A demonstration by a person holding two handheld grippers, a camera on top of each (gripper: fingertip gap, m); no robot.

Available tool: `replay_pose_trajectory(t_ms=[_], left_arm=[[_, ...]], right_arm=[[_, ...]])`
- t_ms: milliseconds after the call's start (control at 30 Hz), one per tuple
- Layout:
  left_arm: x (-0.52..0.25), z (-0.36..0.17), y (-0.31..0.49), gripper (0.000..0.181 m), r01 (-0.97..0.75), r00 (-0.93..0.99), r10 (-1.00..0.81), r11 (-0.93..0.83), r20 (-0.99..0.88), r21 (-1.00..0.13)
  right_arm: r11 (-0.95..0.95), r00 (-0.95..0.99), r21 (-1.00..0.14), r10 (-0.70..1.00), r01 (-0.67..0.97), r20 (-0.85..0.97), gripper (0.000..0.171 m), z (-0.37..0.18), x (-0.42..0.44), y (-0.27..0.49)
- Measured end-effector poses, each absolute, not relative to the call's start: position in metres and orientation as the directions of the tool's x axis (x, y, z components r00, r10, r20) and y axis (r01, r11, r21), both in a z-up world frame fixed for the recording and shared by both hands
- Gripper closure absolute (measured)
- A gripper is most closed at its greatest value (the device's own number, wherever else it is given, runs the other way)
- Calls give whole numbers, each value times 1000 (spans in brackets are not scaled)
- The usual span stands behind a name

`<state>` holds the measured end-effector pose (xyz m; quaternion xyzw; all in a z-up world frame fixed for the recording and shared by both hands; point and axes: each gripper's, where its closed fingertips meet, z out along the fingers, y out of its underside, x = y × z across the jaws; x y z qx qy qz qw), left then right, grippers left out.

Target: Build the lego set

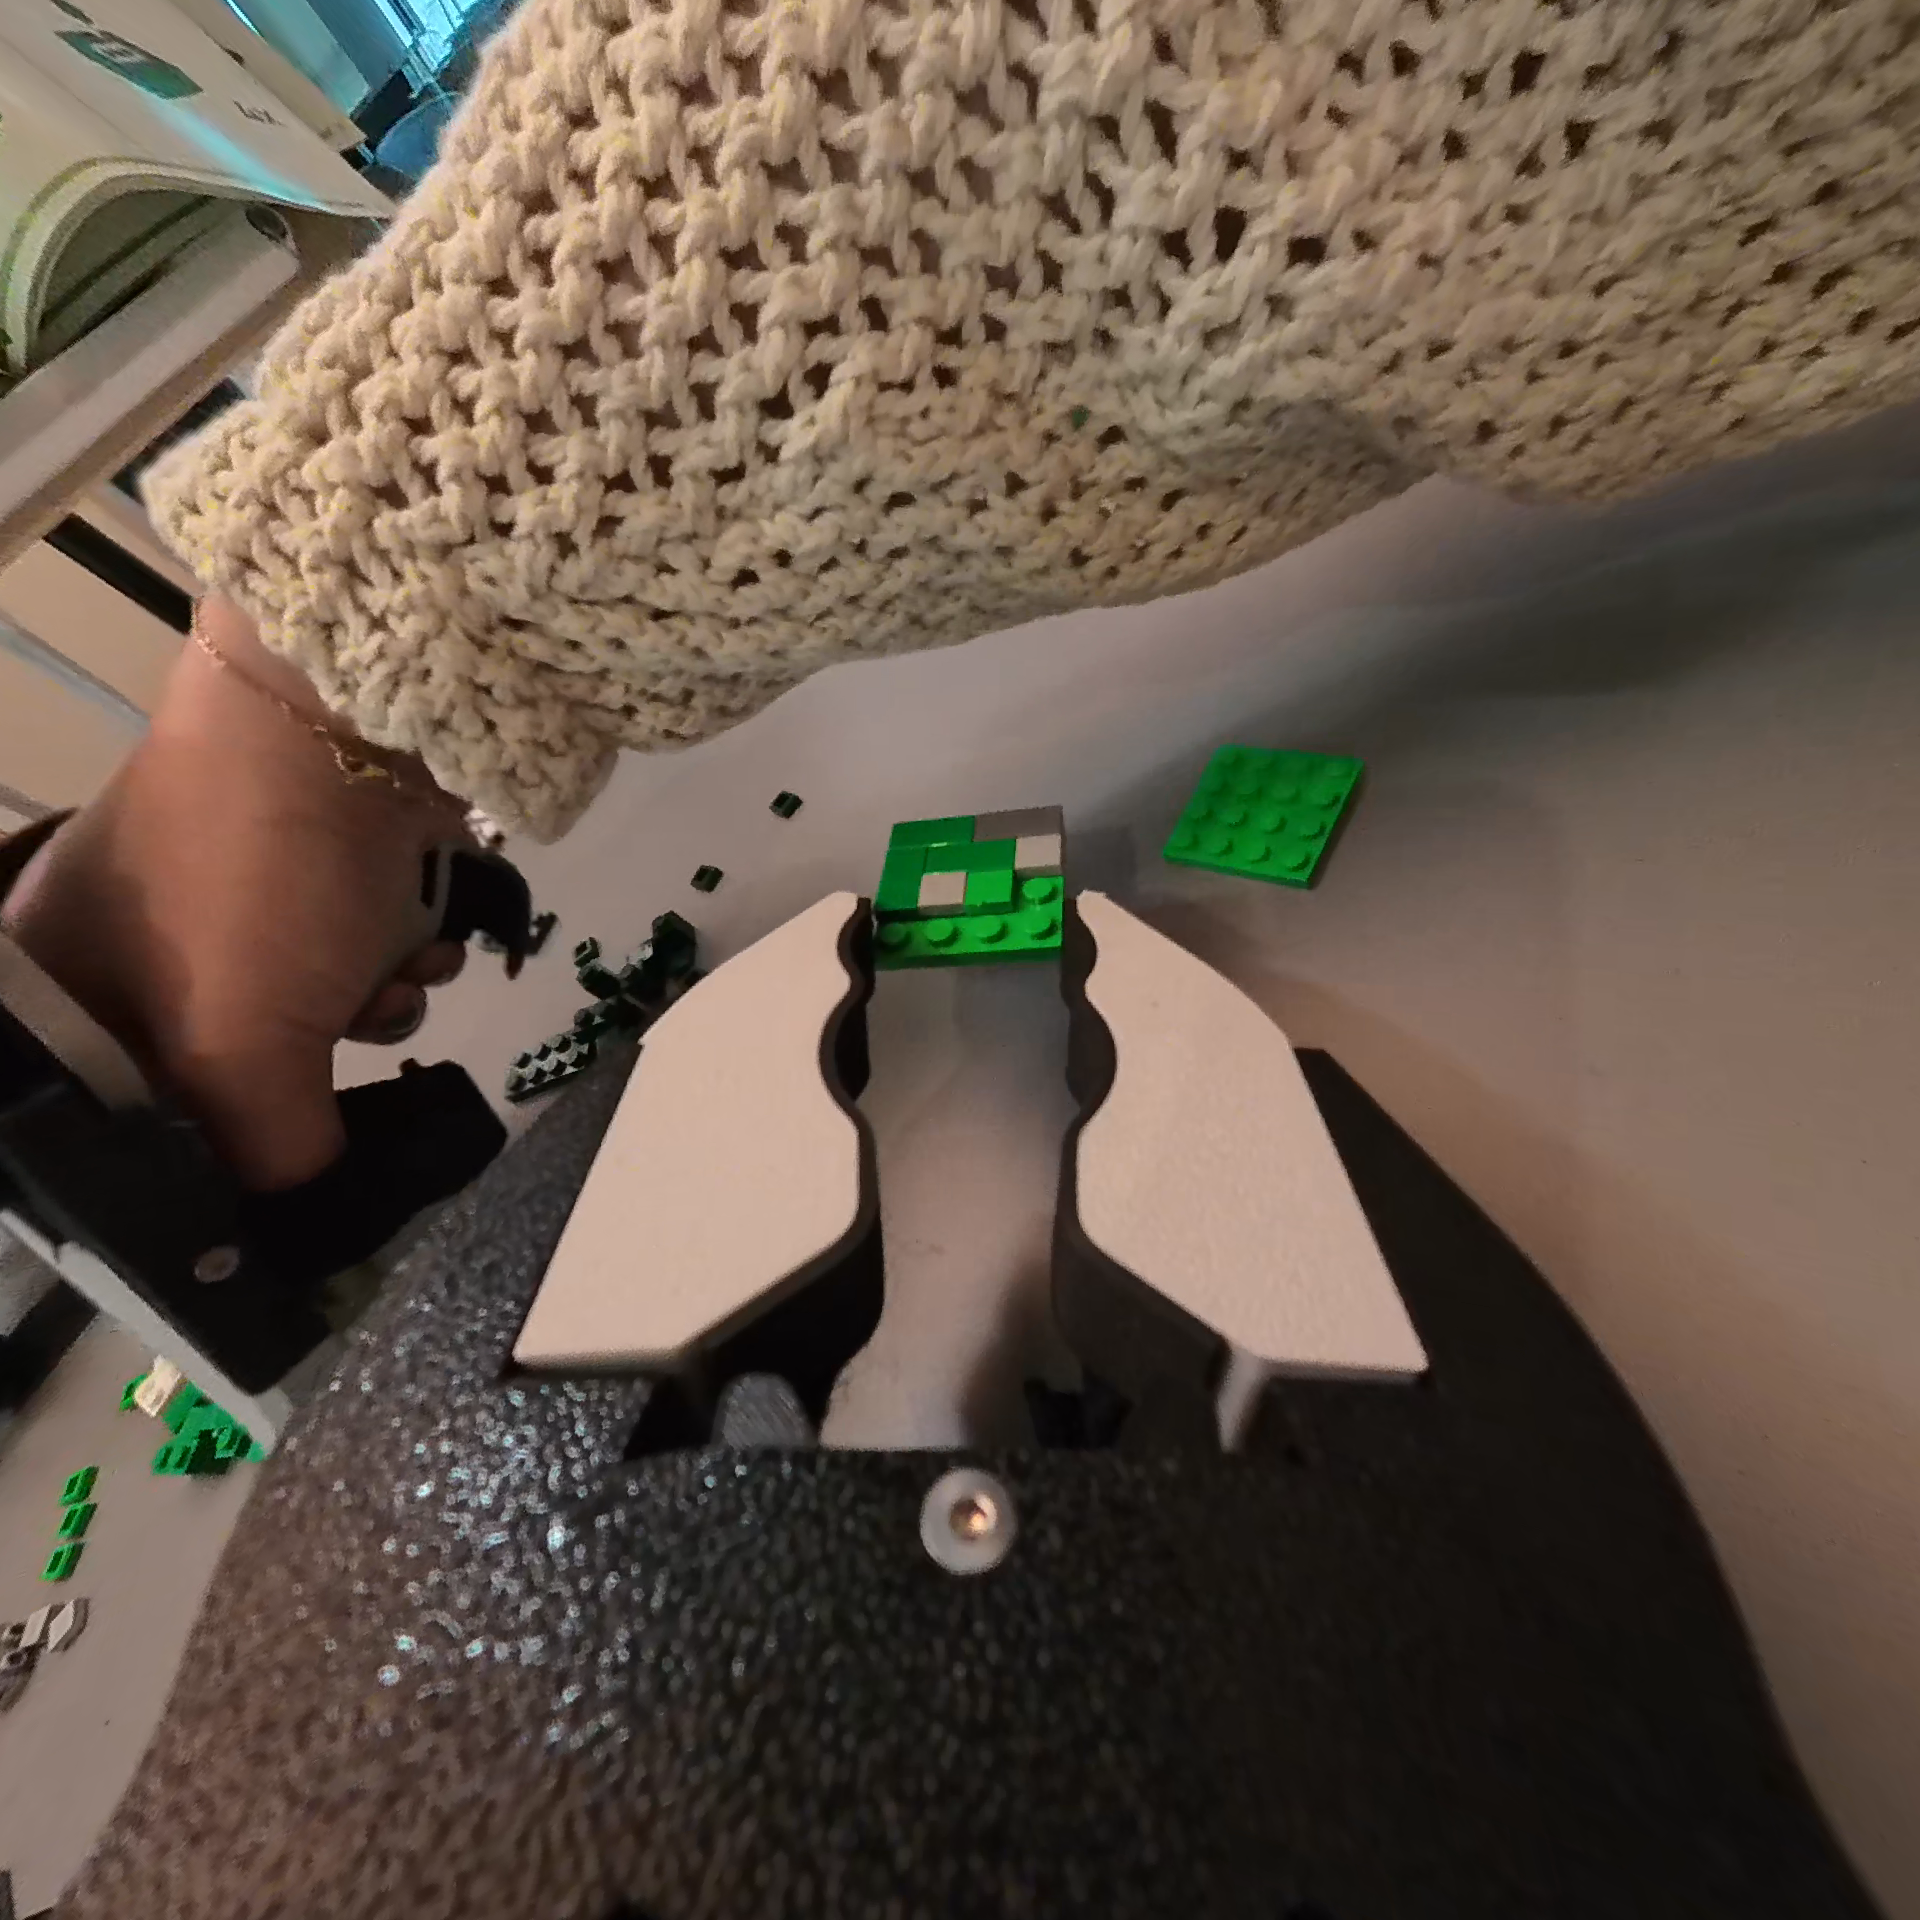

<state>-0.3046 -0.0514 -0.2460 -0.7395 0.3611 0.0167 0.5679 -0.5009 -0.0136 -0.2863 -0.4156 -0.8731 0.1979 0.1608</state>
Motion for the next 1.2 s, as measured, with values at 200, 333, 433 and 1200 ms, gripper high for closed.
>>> replay_pose_trajectory(t_ms=[200, 333, 433, 1200], left_arm=[[-305, -246, -52, 146, -552, 739, -516, -96, -433, -828], [-305, -246, -52, 146, -553, 738, -517, -95, -433, -828], [-305, -246, -52, 146, -553, 738, -517, -95, -434, -827], [-304, -247, -52, 146, -558, 734, -520, -96, -437, -824]], right_arm=[[576, -546, -472, 809, 667, 217, 137, -282, -512, 9], [594, -553, -474, 797, 650, 242, 128, -282, -513, 8], [603, -563, -467, 791, 647, 240, 128, -282, -511, 7], [589, -664, -528, 745, 612, 63, 151, -287, -513, -33]])
